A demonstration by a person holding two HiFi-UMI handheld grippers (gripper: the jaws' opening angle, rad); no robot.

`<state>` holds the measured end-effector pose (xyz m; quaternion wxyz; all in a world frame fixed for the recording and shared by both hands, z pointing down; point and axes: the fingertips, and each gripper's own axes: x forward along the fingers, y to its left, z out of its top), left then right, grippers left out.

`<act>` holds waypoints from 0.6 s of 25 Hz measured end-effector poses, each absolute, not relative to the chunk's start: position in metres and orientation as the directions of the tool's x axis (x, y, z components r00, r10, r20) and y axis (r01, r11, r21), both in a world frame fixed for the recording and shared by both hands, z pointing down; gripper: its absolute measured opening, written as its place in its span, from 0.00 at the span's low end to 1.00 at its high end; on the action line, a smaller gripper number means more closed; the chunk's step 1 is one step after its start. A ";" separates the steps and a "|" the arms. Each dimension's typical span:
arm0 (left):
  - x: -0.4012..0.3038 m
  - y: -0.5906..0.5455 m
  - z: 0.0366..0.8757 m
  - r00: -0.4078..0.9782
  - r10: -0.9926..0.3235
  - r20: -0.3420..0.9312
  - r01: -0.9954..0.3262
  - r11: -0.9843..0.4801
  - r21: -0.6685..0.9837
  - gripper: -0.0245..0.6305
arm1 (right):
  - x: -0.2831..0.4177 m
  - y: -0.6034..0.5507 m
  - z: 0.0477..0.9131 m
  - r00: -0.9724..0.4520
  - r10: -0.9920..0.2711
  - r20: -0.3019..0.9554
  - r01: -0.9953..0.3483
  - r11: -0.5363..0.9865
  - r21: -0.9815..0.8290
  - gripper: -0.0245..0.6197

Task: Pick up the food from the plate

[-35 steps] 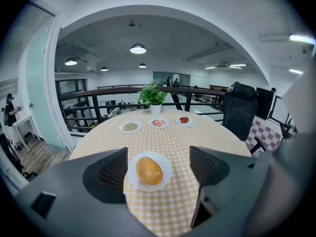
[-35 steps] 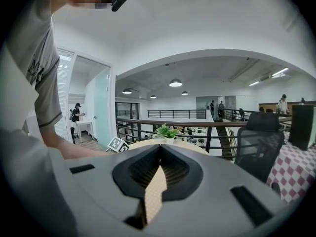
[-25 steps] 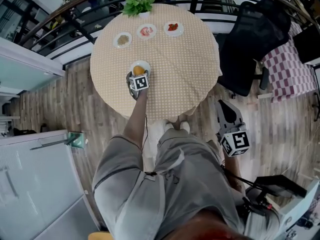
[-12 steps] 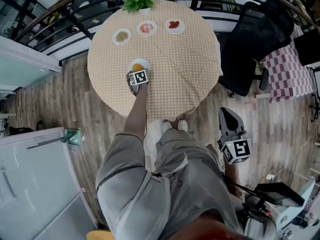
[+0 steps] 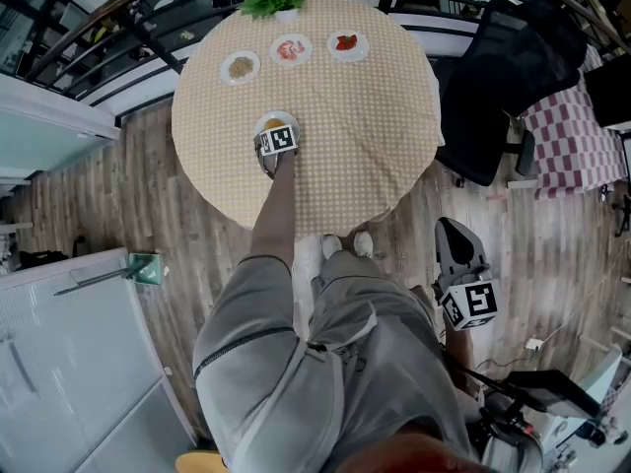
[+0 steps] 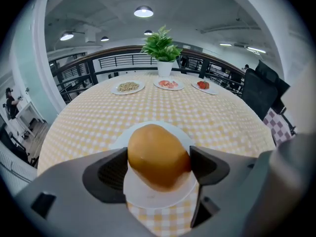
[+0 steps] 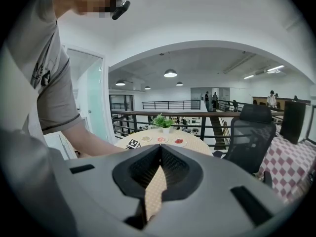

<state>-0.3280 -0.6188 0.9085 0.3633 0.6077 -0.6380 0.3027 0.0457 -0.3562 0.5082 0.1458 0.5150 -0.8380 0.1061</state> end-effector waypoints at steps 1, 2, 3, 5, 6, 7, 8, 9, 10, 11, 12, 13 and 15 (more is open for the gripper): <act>-0.328 -0.622 0.908 0.002 -0.548 0.837 -0.996 0.071 0.049 0.65 | 0.047 -0.356 0.509 -0.423 -0.834 0.354 -0.897 0.442 -0.031 0.06; -0.328 -0.624 0.909 0.003 -0.539 0.842 -0.996 0.070 0.048 0.65 | 0.049 -0.356 0.509 -0.418 -0.836 0.355 -0.900 0.435 -0.034 0.06; -0.328 -0.625 0.909 0.006 -0.531 0.847 -0.996 0.070 0.051 0.65 | 0.051 -0.356 0.510 -0.413 -0.839 0.354 -0.903 0.429 -0.037 0.06; -0.329 -0.625 0.909 0.016 -0.522 0.853 -0.996 0.069 0.062 0.65 | 0.055 -0.356 0.512 -0.403 -0.845 0.350 -0.909 0.415 -0.044 0.06; -0.329 -0.624 0.909 0.022 -0.519 0.854 -0.995 0.069 0.067 0.65 | 0.057 -0.356 0.512 -0.400 -0.848 0.348 -0.911 0.410 -0.047 0.06; -0.329 -0.622 0.910 0.026 -0.518 0.855 -0.995 0.069 0.072 0.65 | 0.058 -0.356 0.512 -0.397 -0.850 0.346 -0.912 0.407 -0.047 0.06; -0.329 -0.620 0.911 0.028 -0.520 0.854 -0.995 0.070 0.076 0.65 | 0.058 -0.356 0.511 -0.396 -0.851 0.345 -0.912 0.407 -0.045 0.06; -0.328 -0.619 0.911 0.029 -0.524 0.851 -0.995 0.070 0.076 0.65 | 0.058 -0.357 0.511 -0.396 -0.852 0.343 -0.912 0.407 -0.043 0.06; -0.328 -0.618 0.912 0.029 -0.529 0.848 -0.995 0.065 0.074 0.65 | 0.057 -0.357 0.510 -0.397 -0.852 0.341 -0.912 0.408 -0.043 0.06; -0.328 -0.617 0.912 0.031 -0.531 0.847 -0.996 0.055 0.071 0.65 | 0.056 -0.357 0.510 -0.400 -0.851 0.340 -0.911 0.410 -0.044 0.06; -0.328 -0.616 0.912 0.036 -0.530 0.847 -0.997 0.043 0.069 0.65 | 0.054 -0.358 0.510 -0.403 -0.850 0.340 -0.909 0.414 -0.043 0.06; -0.329 -0.615 0.912 0.045 -0.527 0.849 -0.997 0.033 0.073 0.65 | 0.052 -0.358 0.509 -0.408 -0.847 0.340 -0.907 0.420 -0.042 0.06; -0.333 -0.612 0.915 0.072 -0.523 0.849 -0.994 0.035 0.106 0.65 | 0.048 -0.357 0.509 -0.418 -0.842 0.341 -0.901 0.431 -0.041 0.06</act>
